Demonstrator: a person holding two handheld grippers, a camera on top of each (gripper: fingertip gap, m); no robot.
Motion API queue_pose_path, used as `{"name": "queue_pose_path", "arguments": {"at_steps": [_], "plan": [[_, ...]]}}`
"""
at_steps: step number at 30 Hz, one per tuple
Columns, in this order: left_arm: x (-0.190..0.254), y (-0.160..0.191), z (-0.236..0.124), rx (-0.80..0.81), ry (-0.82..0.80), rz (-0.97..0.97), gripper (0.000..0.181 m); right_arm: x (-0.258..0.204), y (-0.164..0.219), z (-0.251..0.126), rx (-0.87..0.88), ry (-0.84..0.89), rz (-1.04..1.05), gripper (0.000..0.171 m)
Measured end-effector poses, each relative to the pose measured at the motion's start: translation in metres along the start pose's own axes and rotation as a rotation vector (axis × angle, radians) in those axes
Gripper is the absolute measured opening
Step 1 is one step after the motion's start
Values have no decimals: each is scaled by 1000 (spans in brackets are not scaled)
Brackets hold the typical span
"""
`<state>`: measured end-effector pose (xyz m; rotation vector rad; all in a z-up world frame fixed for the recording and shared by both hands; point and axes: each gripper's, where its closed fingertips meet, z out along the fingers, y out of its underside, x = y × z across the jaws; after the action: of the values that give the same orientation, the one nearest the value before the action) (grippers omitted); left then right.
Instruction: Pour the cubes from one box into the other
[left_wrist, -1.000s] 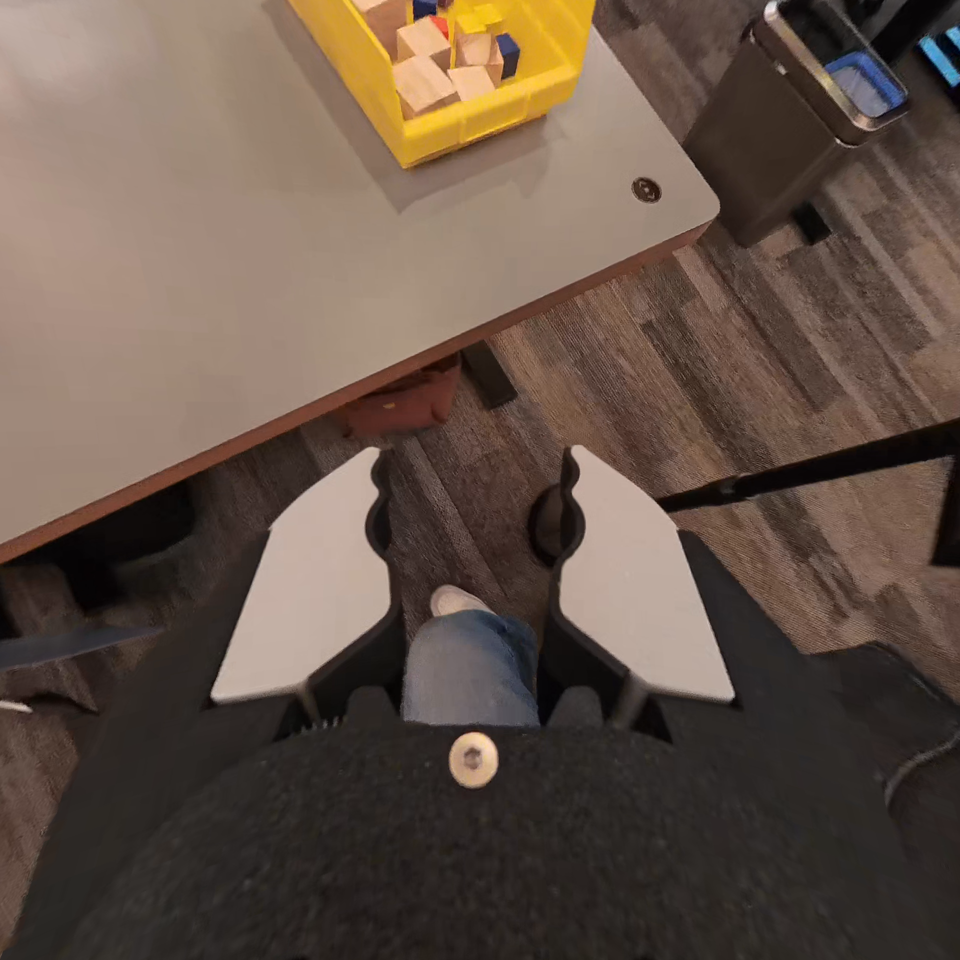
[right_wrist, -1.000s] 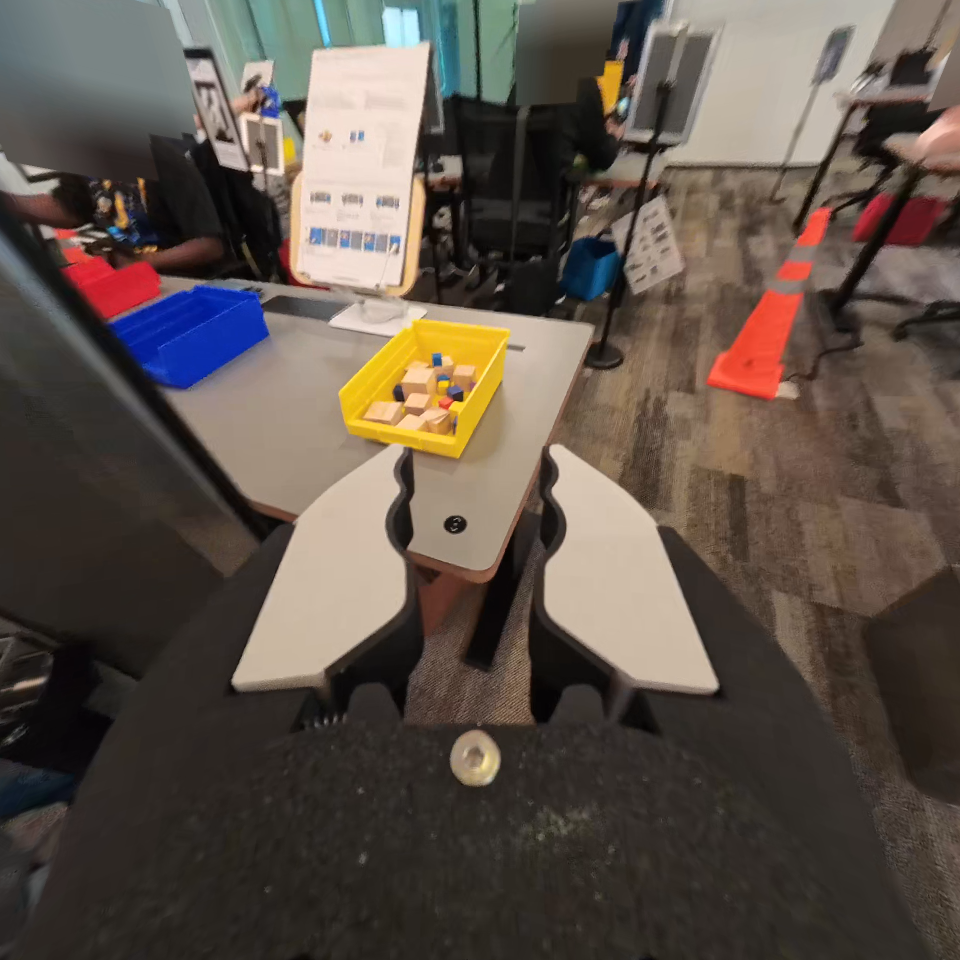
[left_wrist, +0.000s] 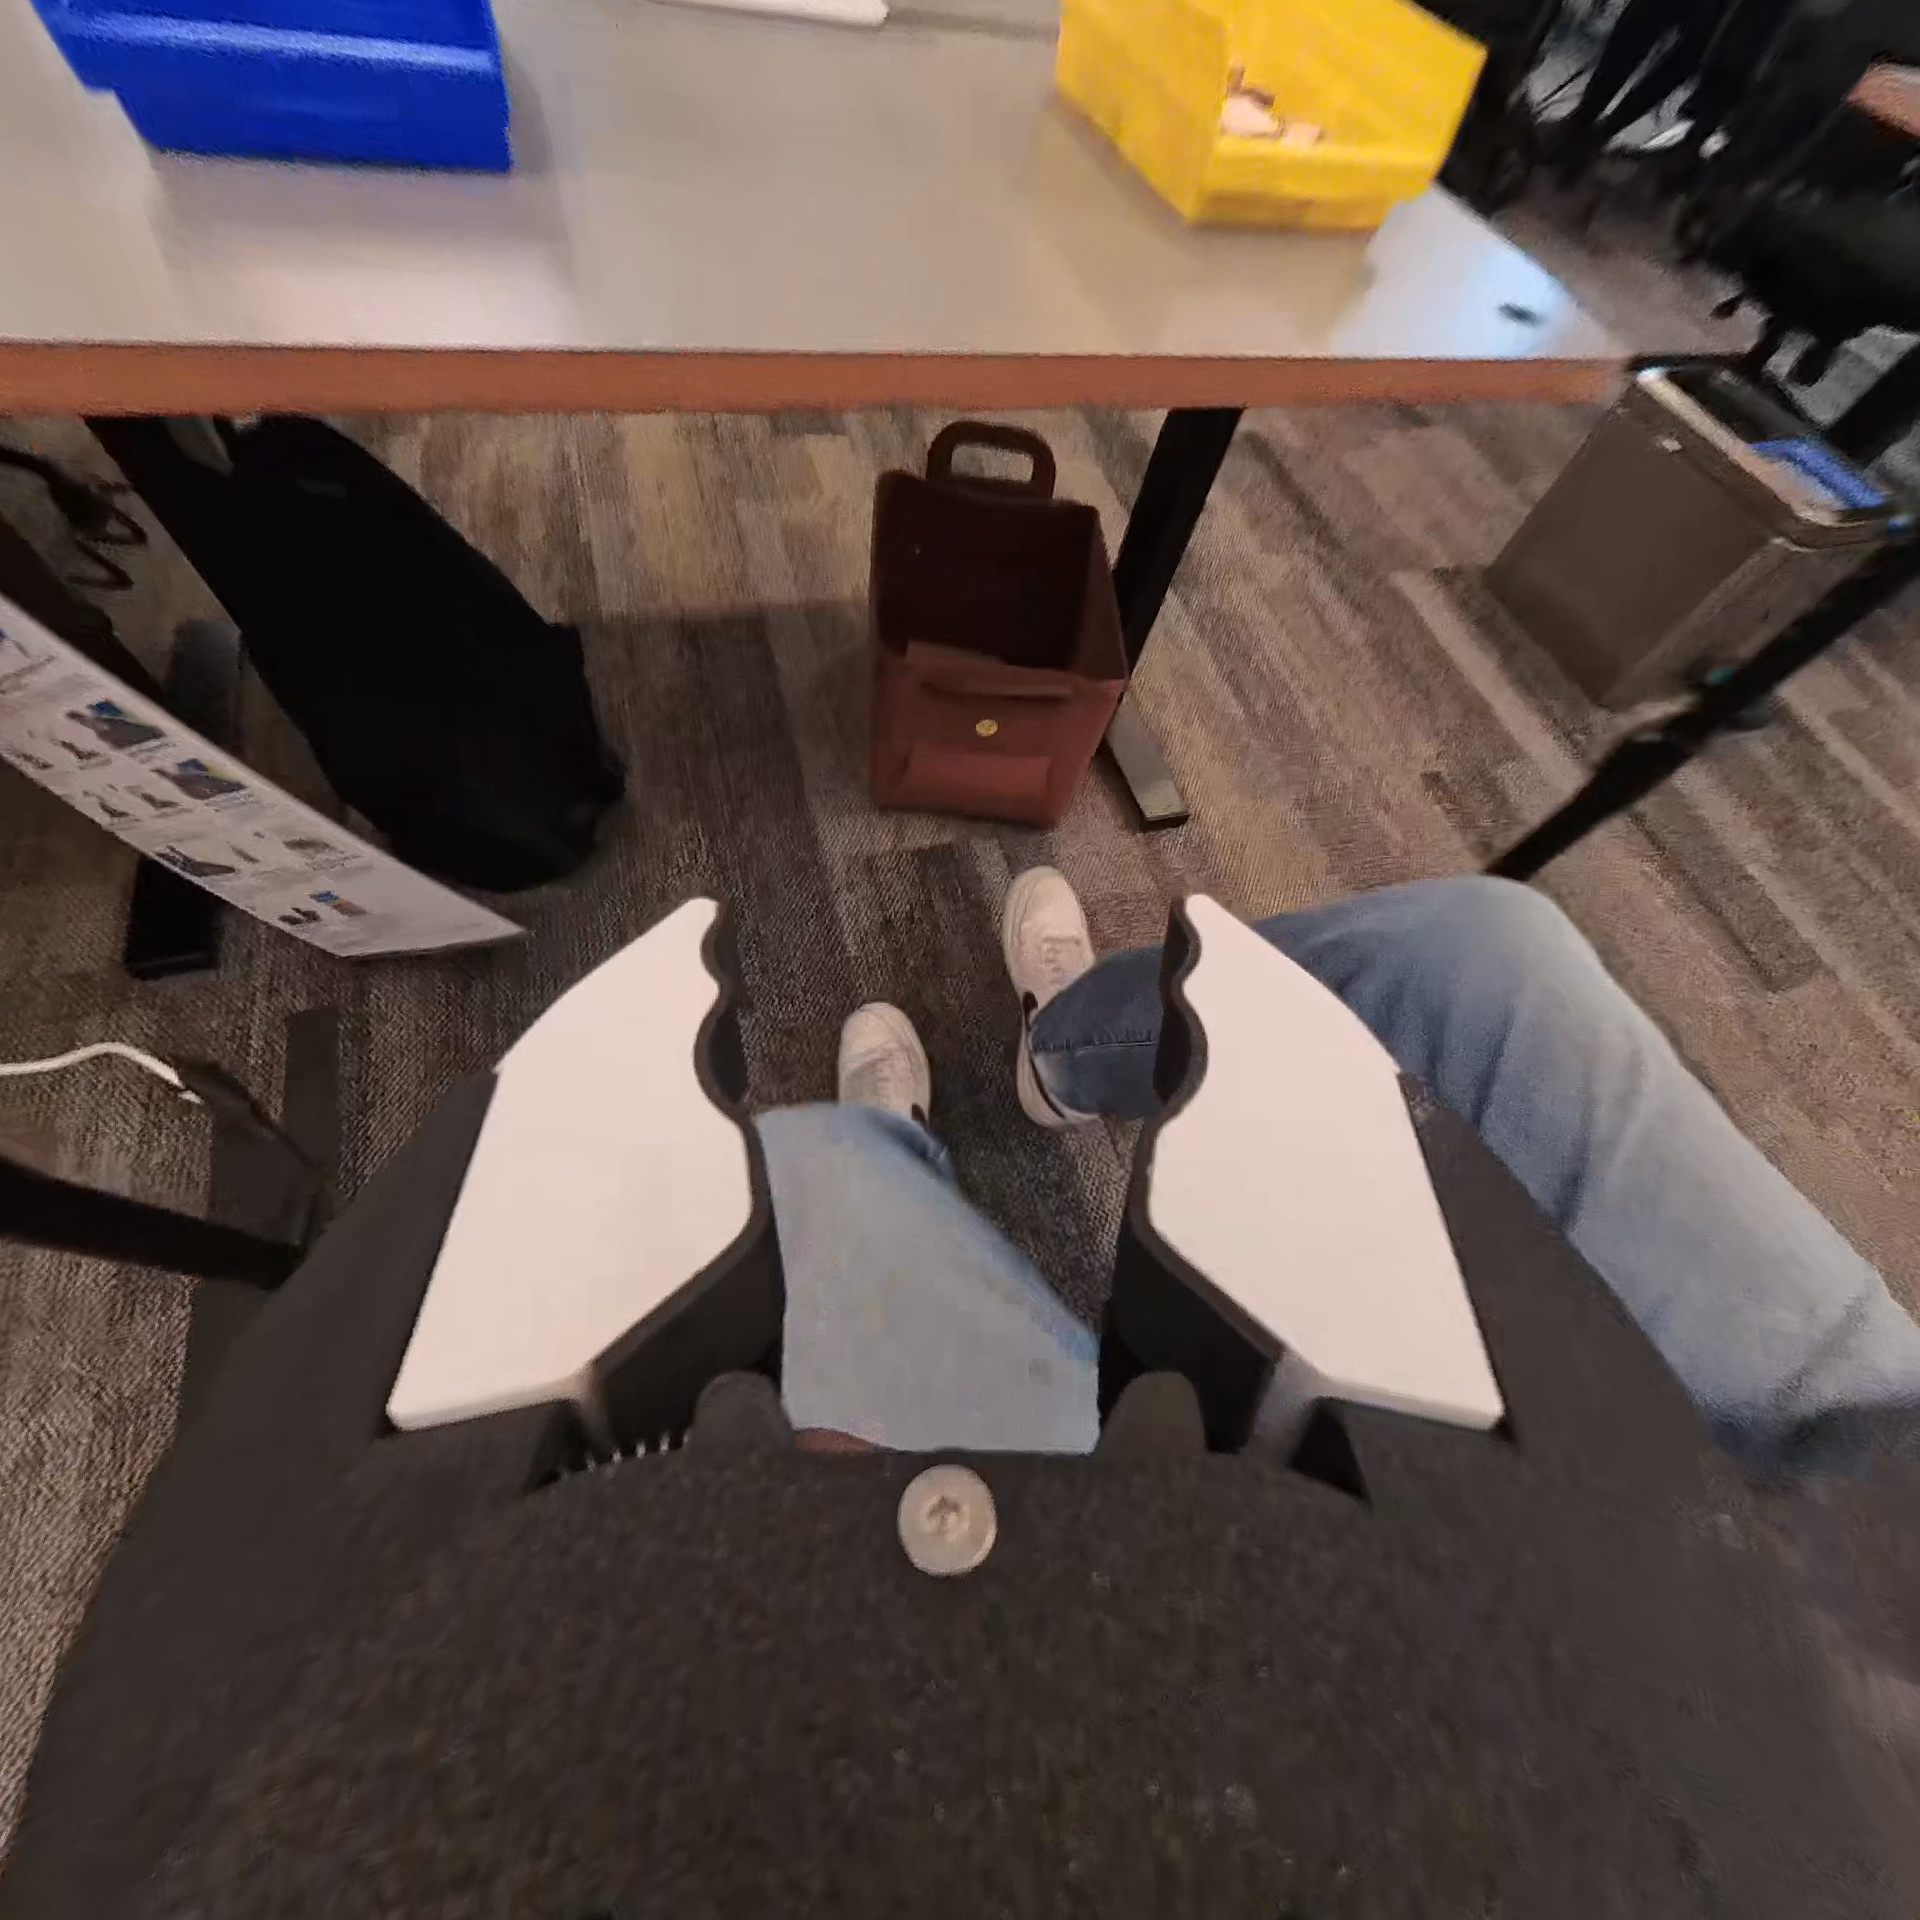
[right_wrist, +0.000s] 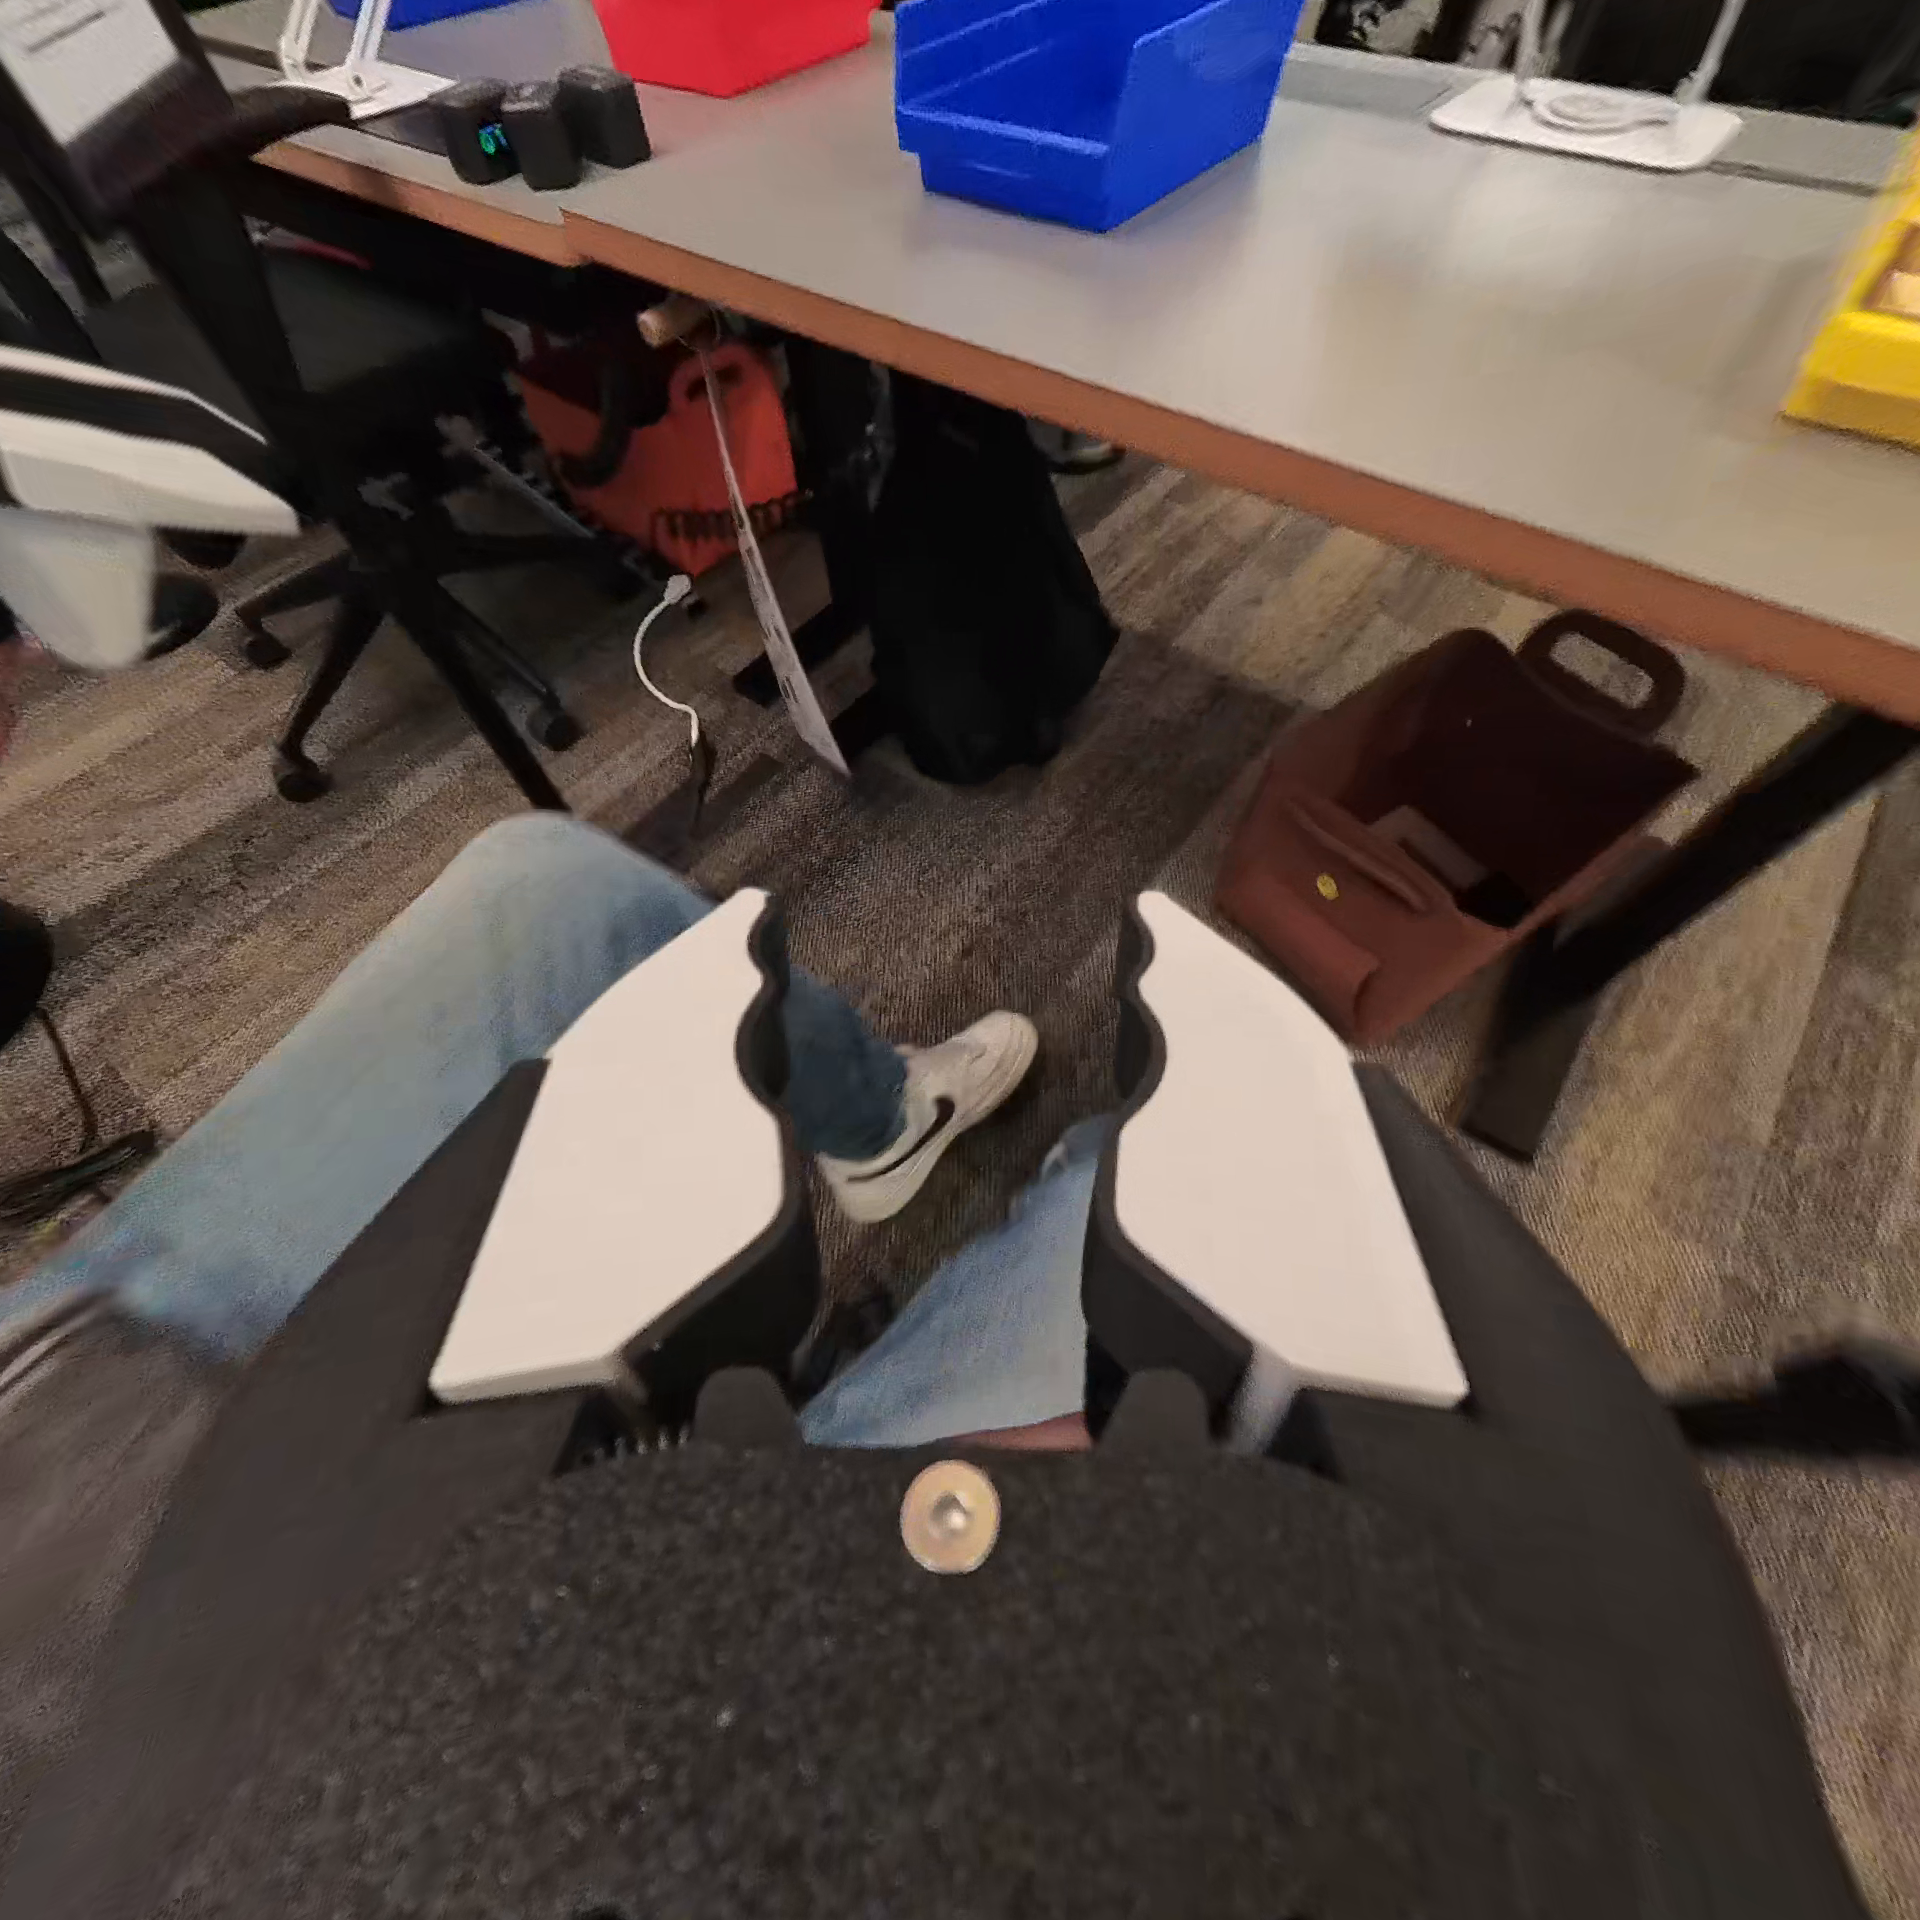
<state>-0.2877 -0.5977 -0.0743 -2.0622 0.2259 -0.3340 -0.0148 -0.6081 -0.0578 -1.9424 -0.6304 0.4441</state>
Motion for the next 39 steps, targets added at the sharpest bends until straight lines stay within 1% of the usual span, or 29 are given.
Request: {"name": "queue_pose_path", "arguments": {"at_steps": [2, 4, 8, 11, 13, 15, 18, 20, 24, 27, 30, 32, 35, 37, 39], "plan": [[-15, -7, 36, -23, -47, -5, 77, 14, -25, 53, 4, -19, -26, 62], [-38, -22, 71, -3, -106, 1, 77, 40, -59, 109, 34, -2, -46, 62], [-93, -73, 141, 108, -158, -7, 74, 108, -124, 220, 93, 50, -10, 63], [-143, -108, 189, 150, -140, -53, 75, 158, -160, 283, 113, 147, -65, 63], [-172, -122, 209, 164, -110, -88, 70, 175, -175, 310, 113, 153, -67, 65], [-194, -127, 220, 173, -95, -96, 67, 182, -179, 322, 106, 124, -20, 66], [-217, -126, 237, 115, -100, -105, 67, 198, -175, 318, 116, 175, 9, 65], [-221, -130, 253, 71, -79, -141, 66, 206, -168, 314, 116, 180, 23, 65], [-214, -151, 286, -11, -121, -124, 67, 237, -156, 307, 91, 233, 39, 66], [-200, -170, 297, -10, -139, -72, 67, 267, -147, 306, 88, 253, 80, 64], [-190, -175, 299, 43, -95, -77, 66, 290, -138, 313, 77, 244, 136, 64], [-195, -168, 298, 61, -109, -84, 65, 298, -139, 319, 74, 242, 162, 64], [-204, -154, 301, 40, -124, -86, 65, 306, -147, 326, 72, 282, 178, 64], [-217, -153, 309, 48, -132, -75, 65, 306, -153, 329, 79, 298, 216, 64], [-231, -162, 320, 82, -124, -94, 65, 304, -159, 332, 115, 307, 263, 65]]}}
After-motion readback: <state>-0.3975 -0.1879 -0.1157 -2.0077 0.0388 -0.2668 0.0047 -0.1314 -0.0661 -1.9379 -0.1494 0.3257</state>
